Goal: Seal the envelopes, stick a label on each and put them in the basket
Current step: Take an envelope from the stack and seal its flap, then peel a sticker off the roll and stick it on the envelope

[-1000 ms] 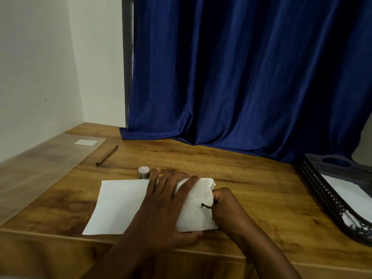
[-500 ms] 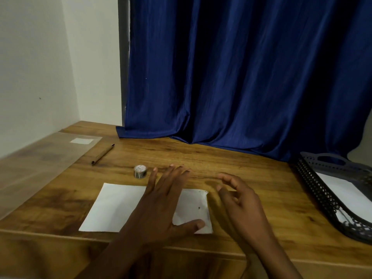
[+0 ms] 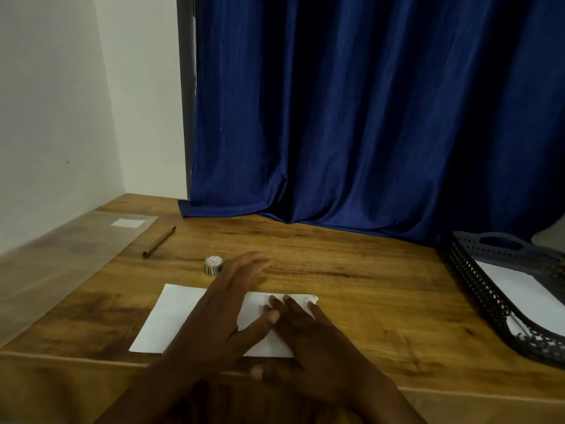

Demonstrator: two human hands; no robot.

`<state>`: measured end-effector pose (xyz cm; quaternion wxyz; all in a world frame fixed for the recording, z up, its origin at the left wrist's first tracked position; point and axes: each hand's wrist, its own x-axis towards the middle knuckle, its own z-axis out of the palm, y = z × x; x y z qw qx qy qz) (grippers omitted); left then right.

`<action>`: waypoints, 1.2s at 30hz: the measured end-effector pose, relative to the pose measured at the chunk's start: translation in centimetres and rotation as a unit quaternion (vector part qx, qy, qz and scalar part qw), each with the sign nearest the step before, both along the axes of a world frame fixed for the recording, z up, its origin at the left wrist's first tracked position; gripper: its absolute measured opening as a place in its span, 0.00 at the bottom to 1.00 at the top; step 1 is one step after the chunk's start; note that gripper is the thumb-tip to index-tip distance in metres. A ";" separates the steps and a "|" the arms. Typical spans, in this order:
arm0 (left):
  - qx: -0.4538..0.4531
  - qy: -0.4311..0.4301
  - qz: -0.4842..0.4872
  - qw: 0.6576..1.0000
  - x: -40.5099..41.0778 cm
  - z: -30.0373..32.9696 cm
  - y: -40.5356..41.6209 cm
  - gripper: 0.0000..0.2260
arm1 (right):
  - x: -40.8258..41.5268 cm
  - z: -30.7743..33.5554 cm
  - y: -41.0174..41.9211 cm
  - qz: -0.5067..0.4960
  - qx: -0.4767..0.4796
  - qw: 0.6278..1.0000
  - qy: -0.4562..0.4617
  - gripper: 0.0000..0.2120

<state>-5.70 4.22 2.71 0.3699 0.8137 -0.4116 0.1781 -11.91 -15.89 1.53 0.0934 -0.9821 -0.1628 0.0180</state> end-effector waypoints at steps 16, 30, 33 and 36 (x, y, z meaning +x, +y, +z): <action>0.235 -0.041 0.038 0.970 -1.5 -2.7 10.8 0.27 | -5.9 -1.0 -6.9 -0.021 0.091 0.990 -0.107 0.31; -0.242 0.216 0.082 0.942 0.2 0.7 5.9 0.10 | -3.8 4.0 -6.9 -0.137 0.583 0.782 -0.174 0.16; -0.169 0.213 0.179 0.945 2.2 -0.2 5.9 0.24 | -1.3 2.5 -6.3 -0.207 0.552 0.792 -0.158 0.27; -0.025 0.185 0.254 0.949 3.2 -1.6 6.1 0.43 | -0.1 0.1 -6.2 -0.301 0.355 0.869 -0.167 0.36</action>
